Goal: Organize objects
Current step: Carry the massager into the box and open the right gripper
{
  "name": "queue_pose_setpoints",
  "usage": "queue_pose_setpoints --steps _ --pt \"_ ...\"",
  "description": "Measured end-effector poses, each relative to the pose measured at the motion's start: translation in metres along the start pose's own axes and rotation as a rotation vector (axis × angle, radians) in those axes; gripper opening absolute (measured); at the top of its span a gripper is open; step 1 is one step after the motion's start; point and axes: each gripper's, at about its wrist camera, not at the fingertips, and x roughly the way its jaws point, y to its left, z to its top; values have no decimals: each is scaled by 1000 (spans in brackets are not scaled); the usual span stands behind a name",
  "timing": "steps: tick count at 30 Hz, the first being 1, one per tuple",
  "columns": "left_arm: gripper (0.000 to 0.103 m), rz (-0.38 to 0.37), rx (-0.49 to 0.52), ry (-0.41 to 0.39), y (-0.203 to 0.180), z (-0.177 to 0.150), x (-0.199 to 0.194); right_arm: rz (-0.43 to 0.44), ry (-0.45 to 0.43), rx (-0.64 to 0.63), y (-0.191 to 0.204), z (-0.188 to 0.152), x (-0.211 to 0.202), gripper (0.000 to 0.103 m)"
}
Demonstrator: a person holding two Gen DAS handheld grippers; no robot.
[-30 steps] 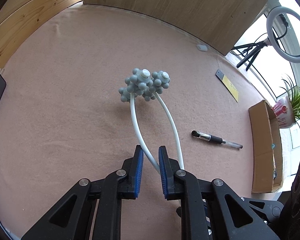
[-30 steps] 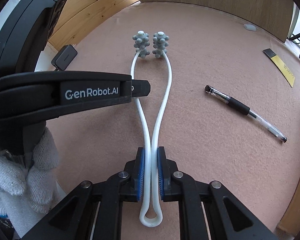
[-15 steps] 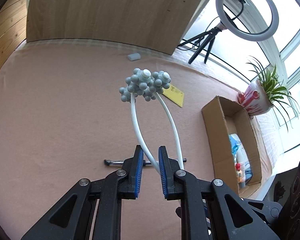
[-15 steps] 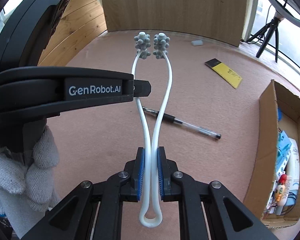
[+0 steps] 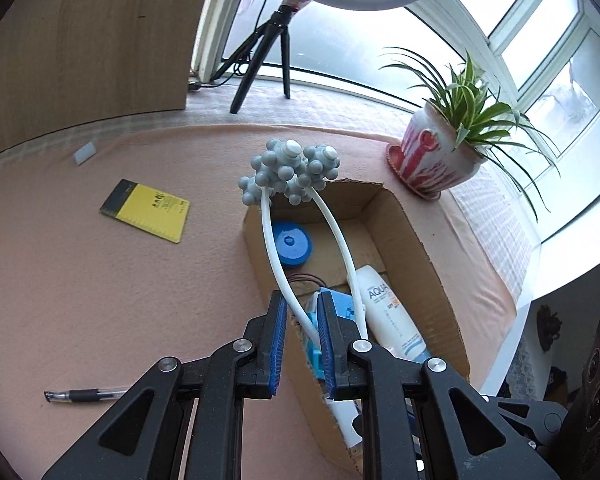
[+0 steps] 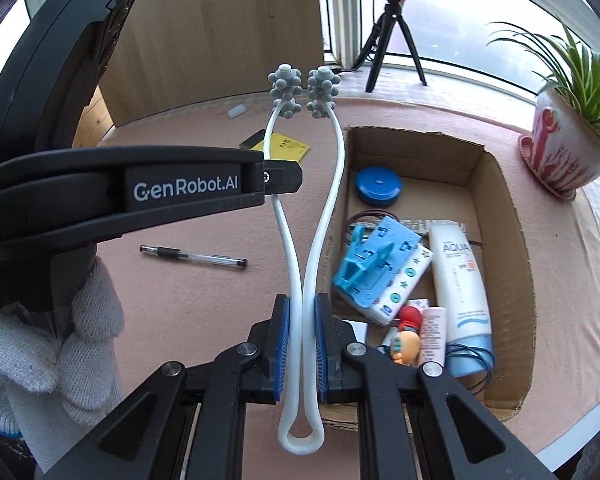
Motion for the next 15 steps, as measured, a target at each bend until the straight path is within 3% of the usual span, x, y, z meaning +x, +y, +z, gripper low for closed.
queue_pose_setpoints --steps 6,7,8,10,12,14,15 --pt "21 43 96 34 -42 5 31 -33 3 73 -42 -10 -6 11" --pt "28 63 112 39 -46 4 35 -40 3 76 -46 -11 -6 11" --pt "48 86 128 44 -50 4 38 -46 4 73 -49 -11 -6 12" --pt "79 124 147 35 -53 2 39 -69 3 61 -54 -13 -7 12" --pt "82 174 164 0 -54 0 34 -87 -6 76 -61 -14 -8 26" --pt "83 212 176 -7 -51 0 32 -81 -11 91 -67 -14 -8 52" --pt "83 229 178 -9 -48 0 30 -82 -17 97 -68 -15 -9 54"
